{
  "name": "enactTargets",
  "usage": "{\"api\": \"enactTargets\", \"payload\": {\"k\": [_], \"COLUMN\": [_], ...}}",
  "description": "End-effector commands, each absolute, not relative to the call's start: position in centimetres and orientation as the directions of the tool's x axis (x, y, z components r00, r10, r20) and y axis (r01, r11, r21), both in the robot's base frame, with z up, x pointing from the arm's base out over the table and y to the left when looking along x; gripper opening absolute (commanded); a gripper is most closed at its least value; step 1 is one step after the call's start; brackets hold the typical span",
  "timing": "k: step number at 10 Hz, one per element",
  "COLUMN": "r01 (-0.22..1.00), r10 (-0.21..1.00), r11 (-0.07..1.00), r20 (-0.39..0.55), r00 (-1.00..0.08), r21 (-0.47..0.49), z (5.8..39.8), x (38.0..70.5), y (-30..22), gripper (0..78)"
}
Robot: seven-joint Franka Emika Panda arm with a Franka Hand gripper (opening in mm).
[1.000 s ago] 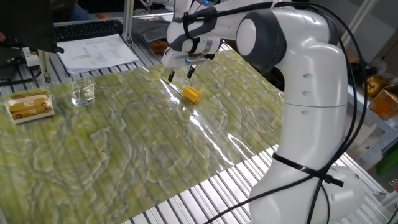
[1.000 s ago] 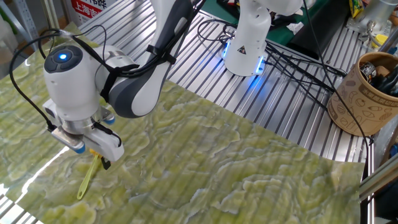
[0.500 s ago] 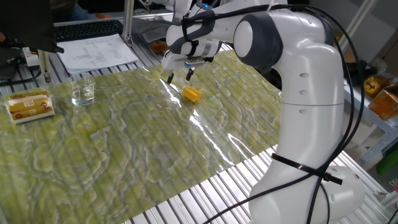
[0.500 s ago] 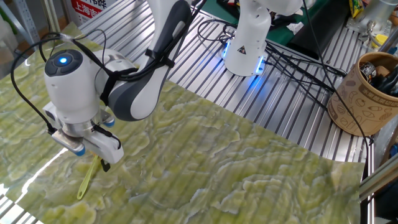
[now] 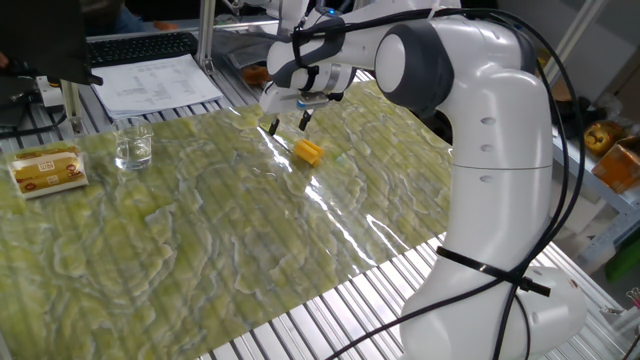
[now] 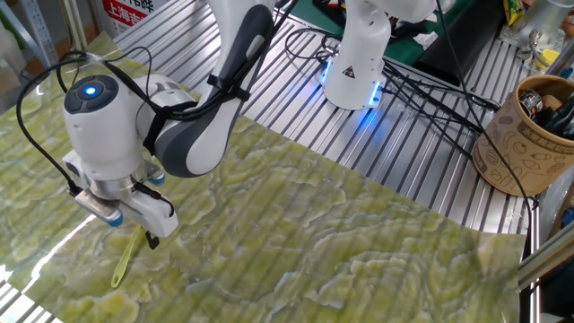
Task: Scrub the table with a brush
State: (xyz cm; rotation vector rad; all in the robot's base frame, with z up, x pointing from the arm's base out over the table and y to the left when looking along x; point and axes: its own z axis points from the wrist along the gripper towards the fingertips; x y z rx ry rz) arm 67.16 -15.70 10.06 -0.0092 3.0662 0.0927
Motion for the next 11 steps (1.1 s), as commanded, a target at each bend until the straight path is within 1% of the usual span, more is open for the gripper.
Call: {"api": "enactTargets", "payload": {"k": [1,2,3,4,5,6,9,11], "r01": [-0.007,0.007,0.008,0.036,0.047,0.042,0.020,0.004], "r10": [-0.002,0.009,0.010,0.036,0.047,0.042,0.021,0.005], "r11": [0.998,0.999,0.999,0.999,0.998,0.999,0.999,1.000], "r20": [-0.085,-0.057,-0.051,-0.006,0.000,-0.001,-0.028,-0.029], "r00": [-0.996,-0.998,-0.999,-0.999,-0.999,-0.999,-0.999,-1.000], "r21": [0.065,0.034,0.033,0.032,0.029,0.023,0.025,0.024], "z": [10.4,10.4,10.4,10.4,10.4,10.3,8.5,7.8], "x": [67.6,67.6,67.6,67.6,67.6,67.6,68.2,68.4], "y": [-15.8,-15.8,-15.8,-15.8,-15.8,-15.8,-15.2,-15.1], "gripper": [77.5,77.5,77.5,77.5,77.5,77.5,77.5,77.5]}}
